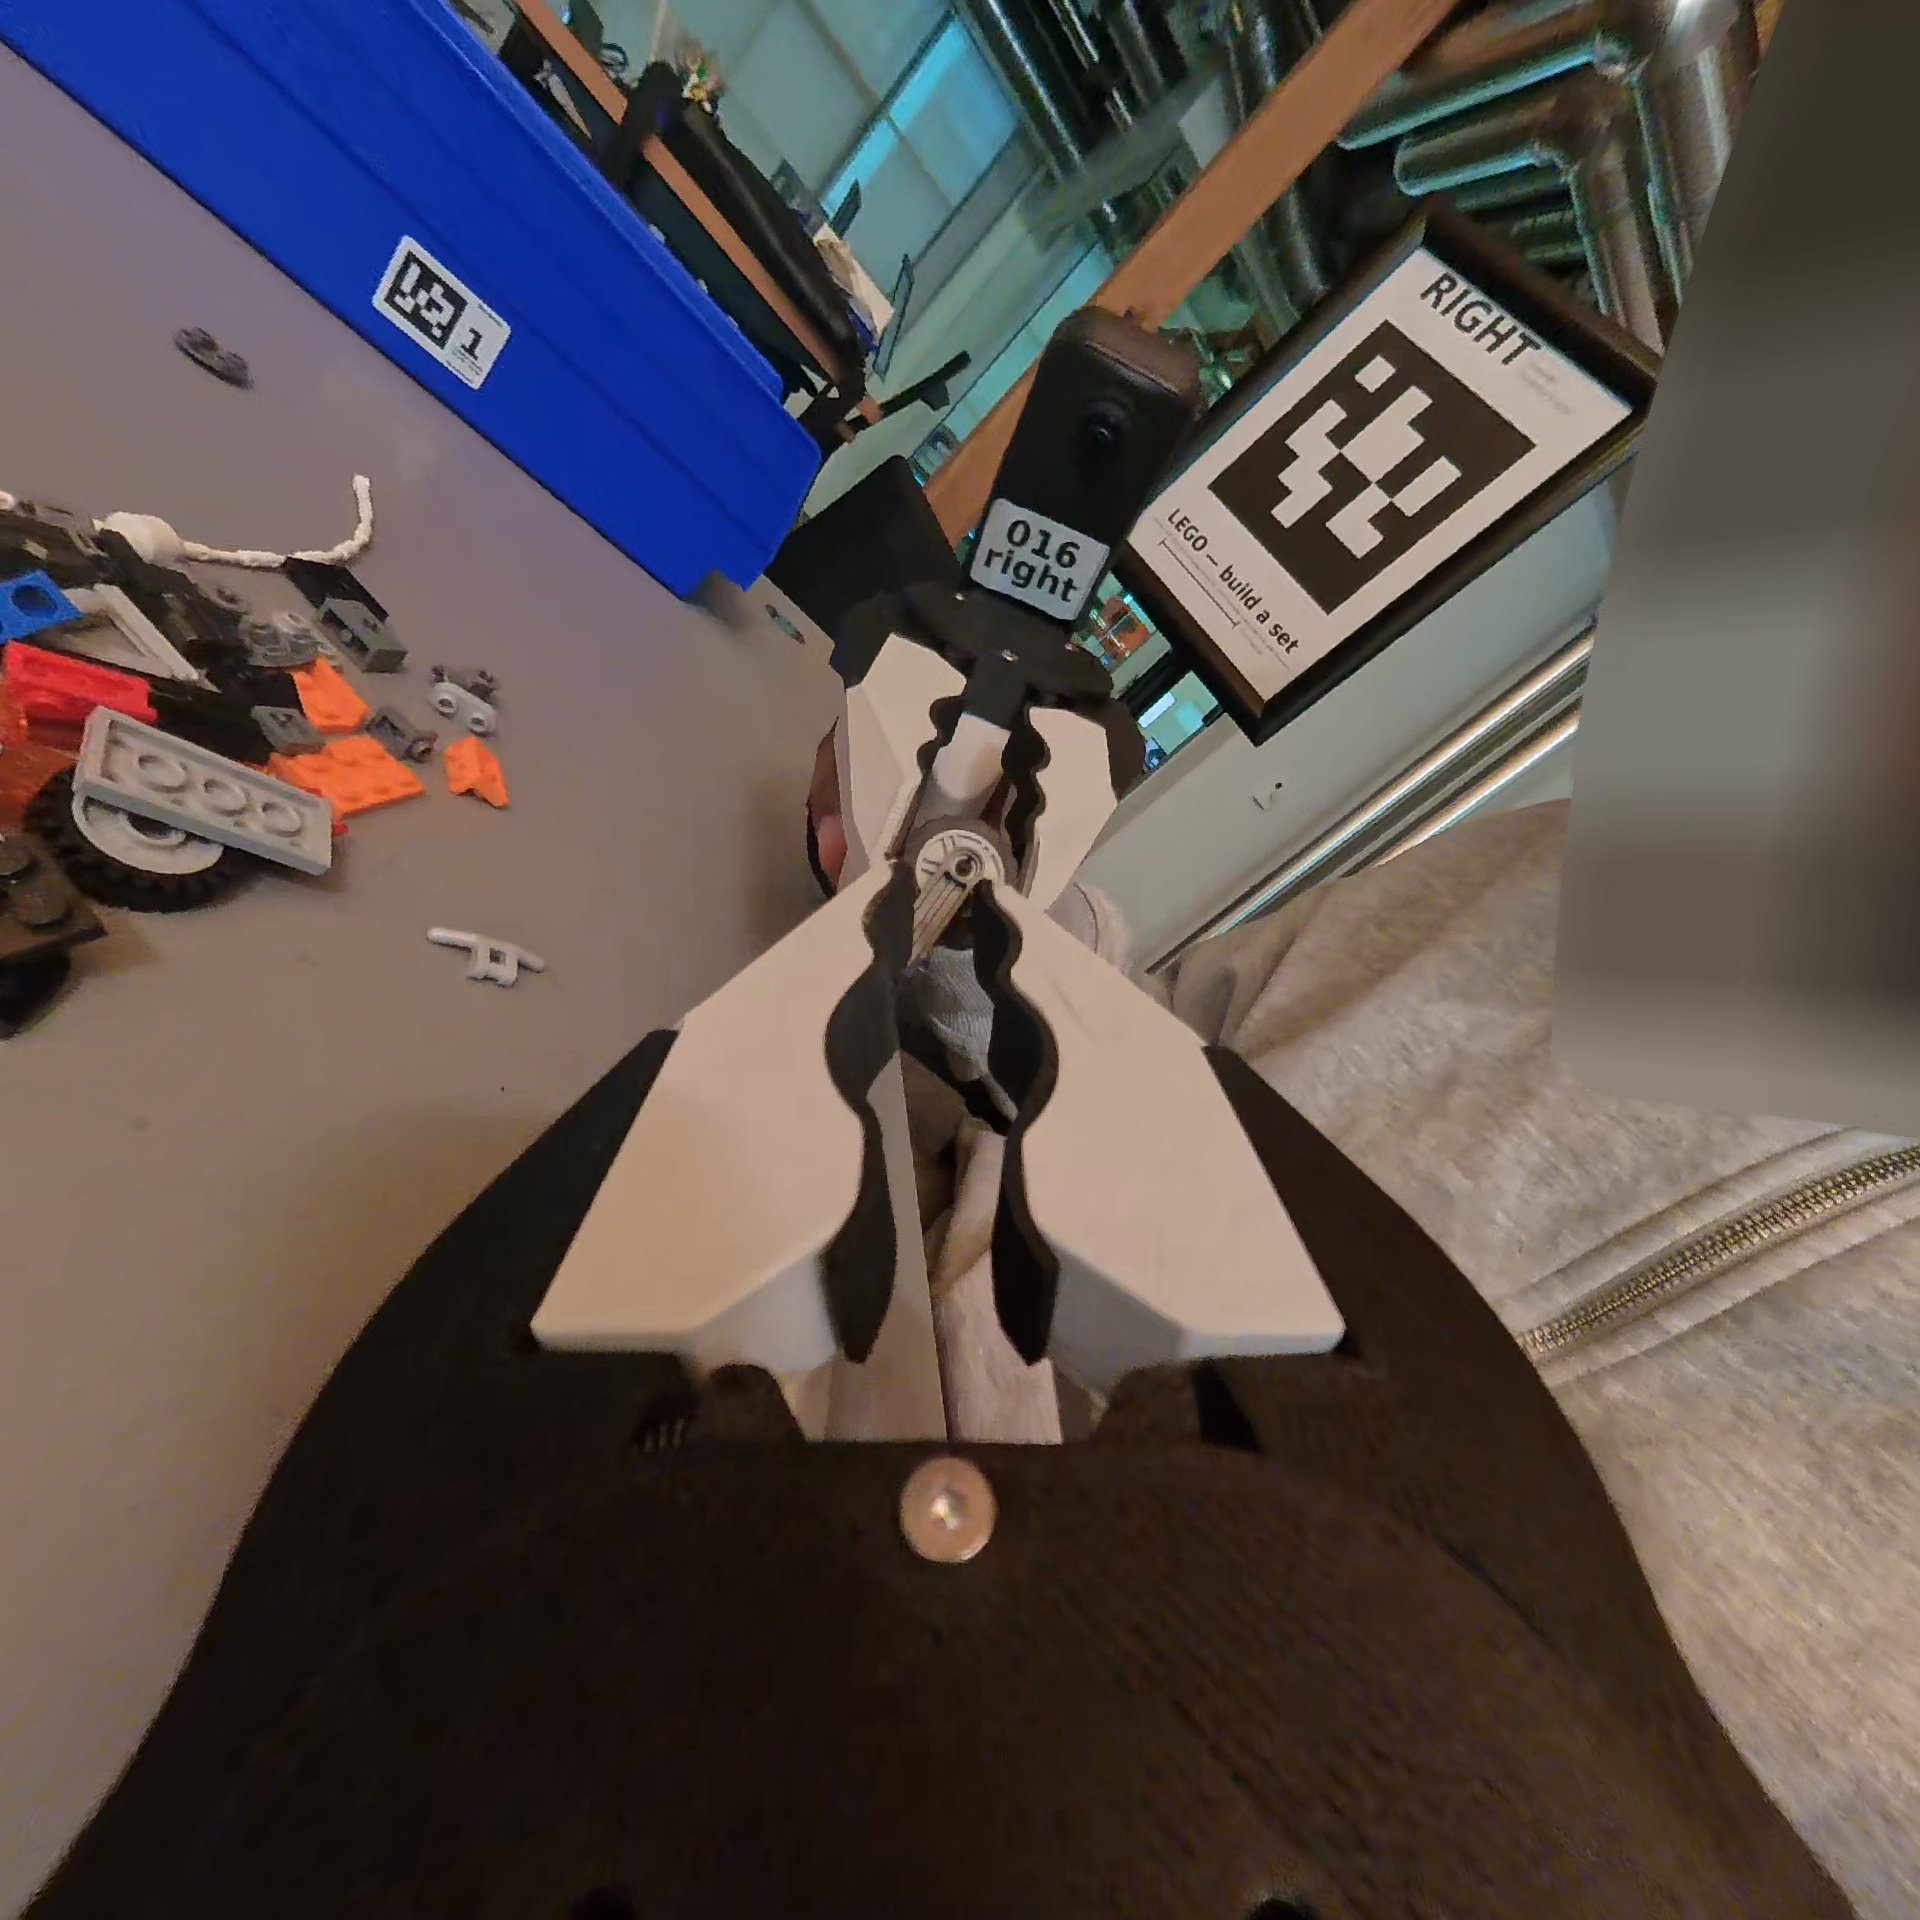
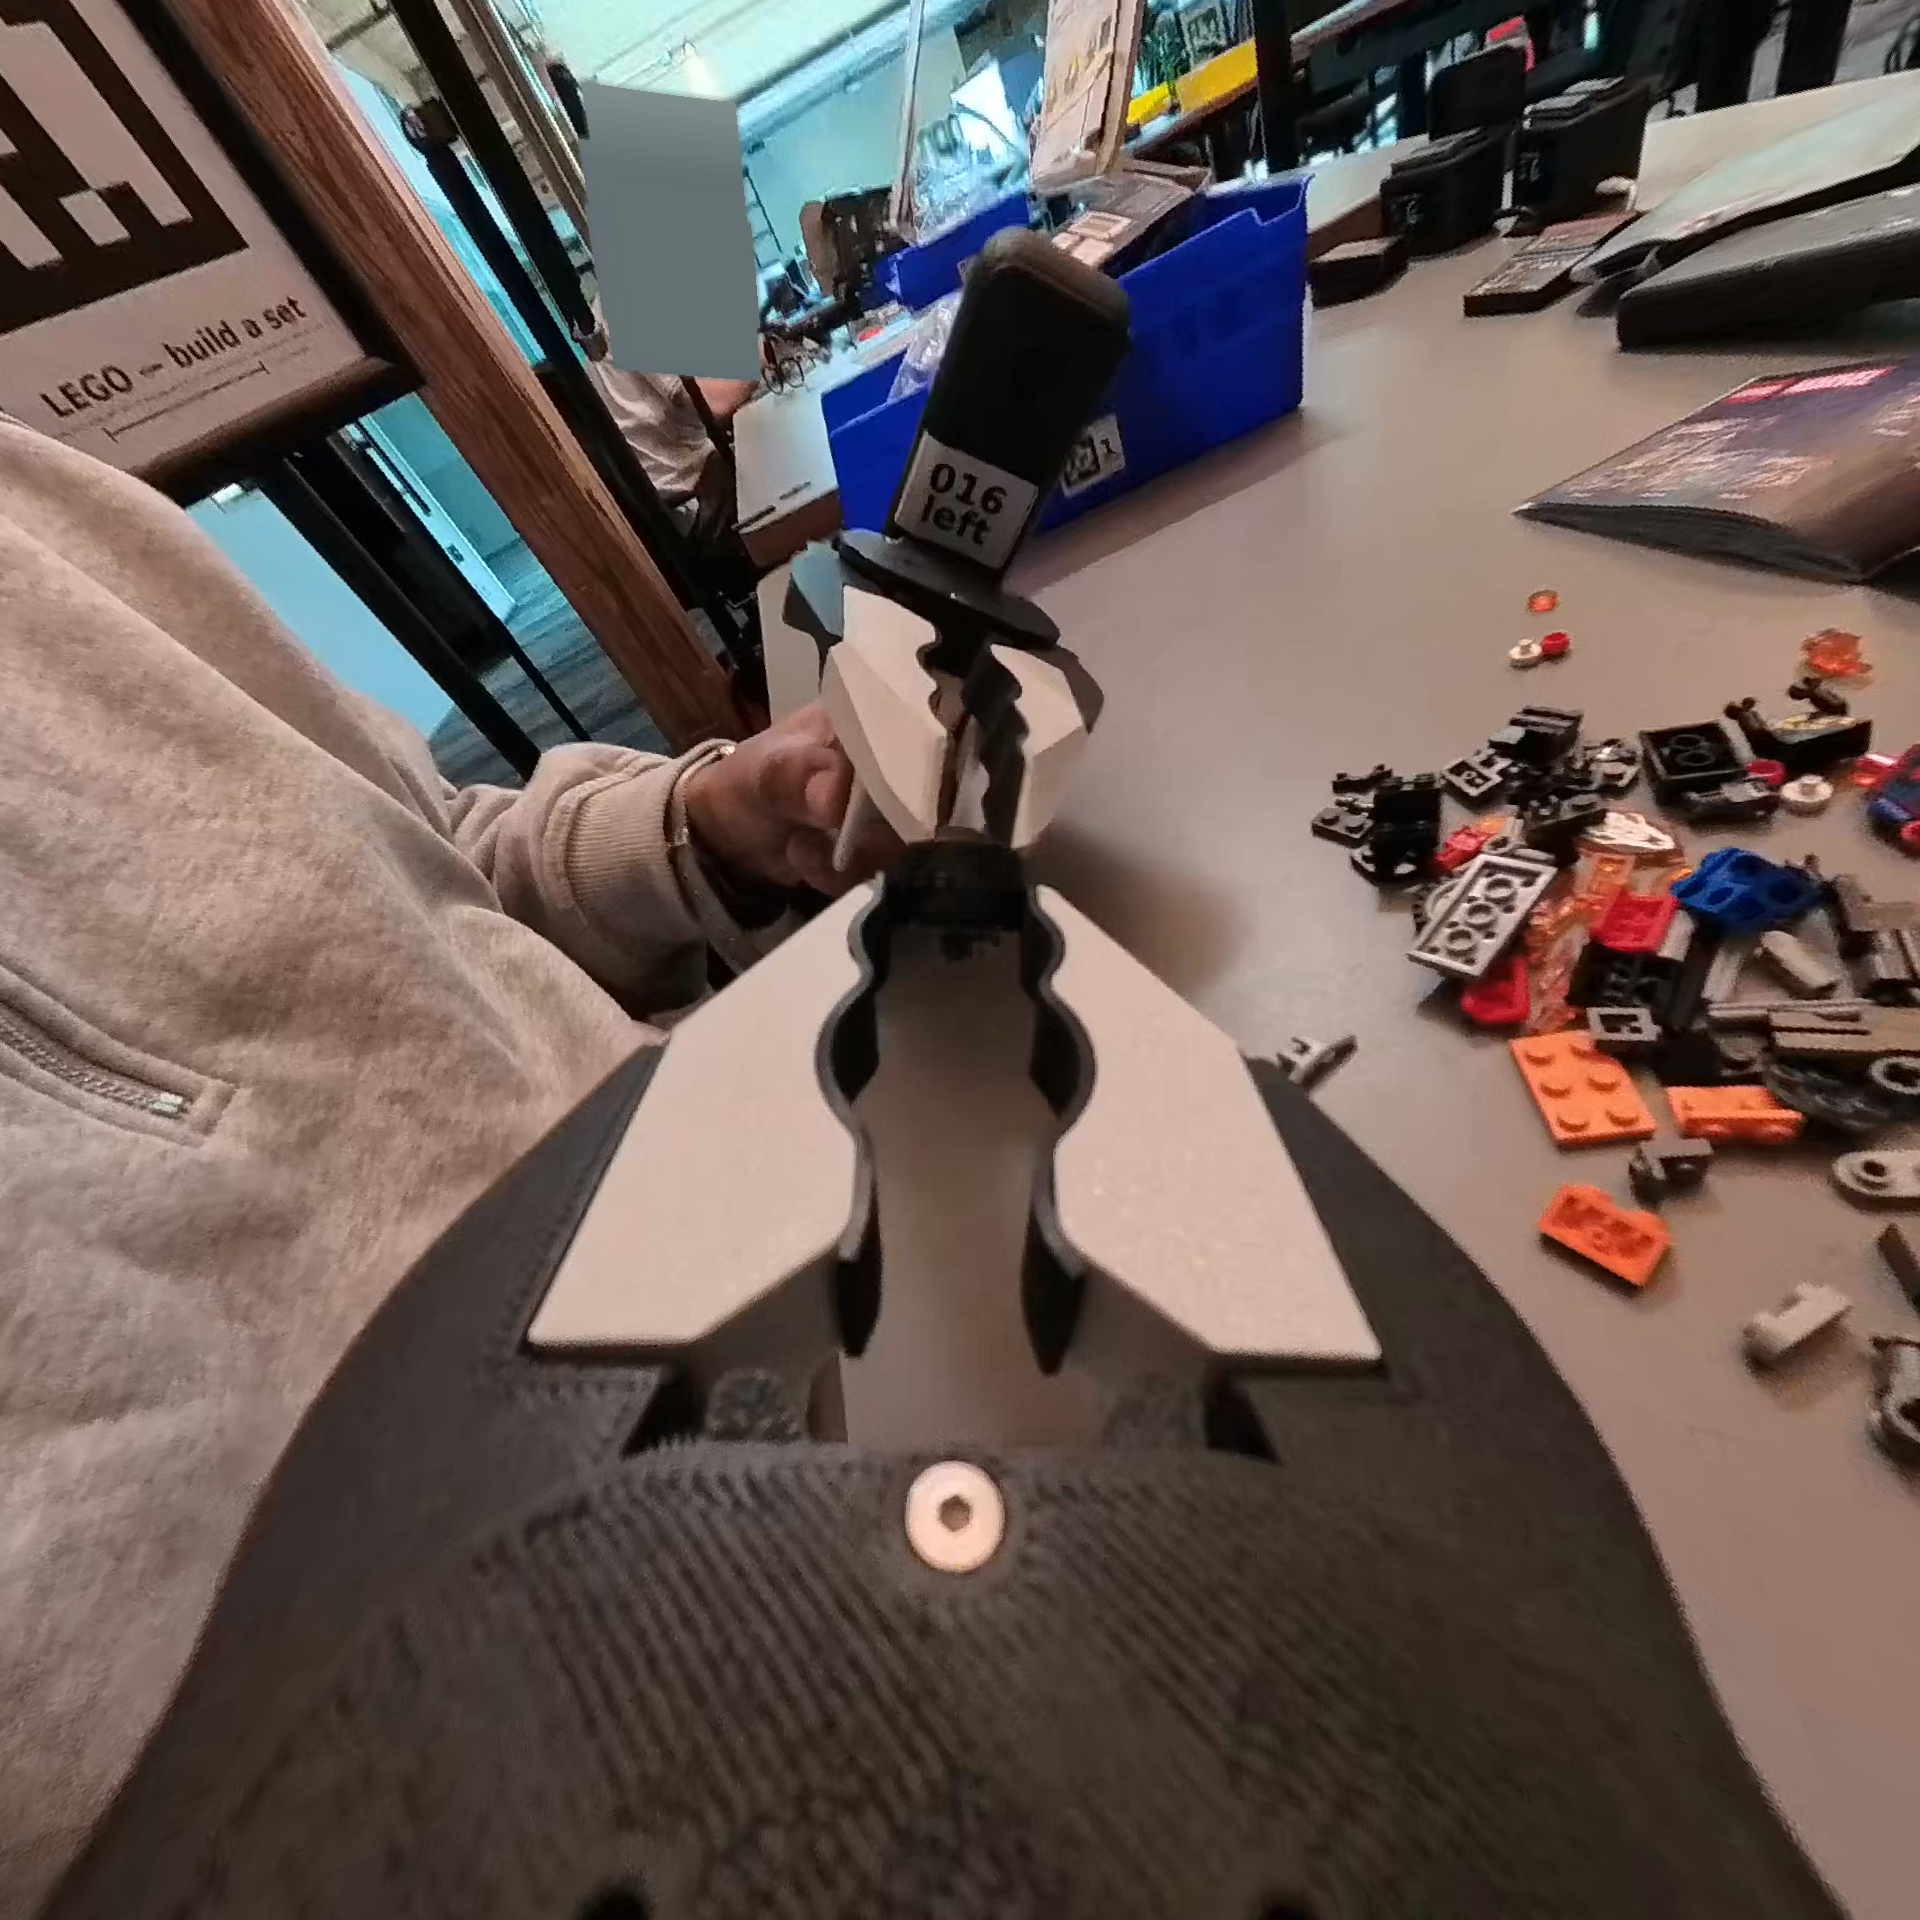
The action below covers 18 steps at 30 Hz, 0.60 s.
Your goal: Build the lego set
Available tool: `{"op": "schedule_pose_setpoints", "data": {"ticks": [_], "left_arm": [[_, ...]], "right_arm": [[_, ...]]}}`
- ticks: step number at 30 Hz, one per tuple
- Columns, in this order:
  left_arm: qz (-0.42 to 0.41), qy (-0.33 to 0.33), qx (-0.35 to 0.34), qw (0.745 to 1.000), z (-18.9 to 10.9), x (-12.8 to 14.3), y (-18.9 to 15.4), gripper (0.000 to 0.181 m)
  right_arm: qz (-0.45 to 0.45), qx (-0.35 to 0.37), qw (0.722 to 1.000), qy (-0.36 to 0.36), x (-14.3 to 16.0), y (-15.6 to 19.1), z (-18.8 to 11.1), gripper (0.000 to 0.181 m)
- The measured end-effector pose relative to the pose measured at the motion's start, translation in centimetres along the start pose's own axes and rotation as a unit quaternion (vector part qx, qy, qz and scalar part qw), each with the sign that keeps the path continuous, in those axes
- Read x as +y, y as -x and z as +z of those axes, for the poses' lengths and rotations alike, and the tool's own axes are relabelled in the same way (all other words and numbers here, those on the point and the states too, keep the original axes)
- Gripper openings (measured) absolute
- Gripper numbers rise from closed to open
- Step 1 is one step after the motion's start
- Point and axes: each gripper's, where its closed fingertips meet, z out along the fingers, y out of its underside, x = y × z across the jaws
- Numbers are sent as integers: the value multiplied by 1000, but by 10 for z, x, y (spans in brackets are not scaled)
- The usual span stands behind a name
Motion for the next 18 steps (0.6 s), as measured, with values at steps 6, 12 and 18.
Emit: {"op": "schedule_pose_setpoints", "data": {"ticks": [6, 12, 18], "left_arm": [[34, -25, -12, 999, -3, -6, -3, 7], [57, -3, -25, 998, 2, 0, -5, 7], [83, -35, -43, 995, 0, -6, -7, 7]], "right_arm": [[-17, 32, 999, -40, -11, -5, 2, 31], [-8, 14, 999, -43, -12, 2, 10, 28], [19, 0, 998, -59, -16, 2, 9, 24]]}}
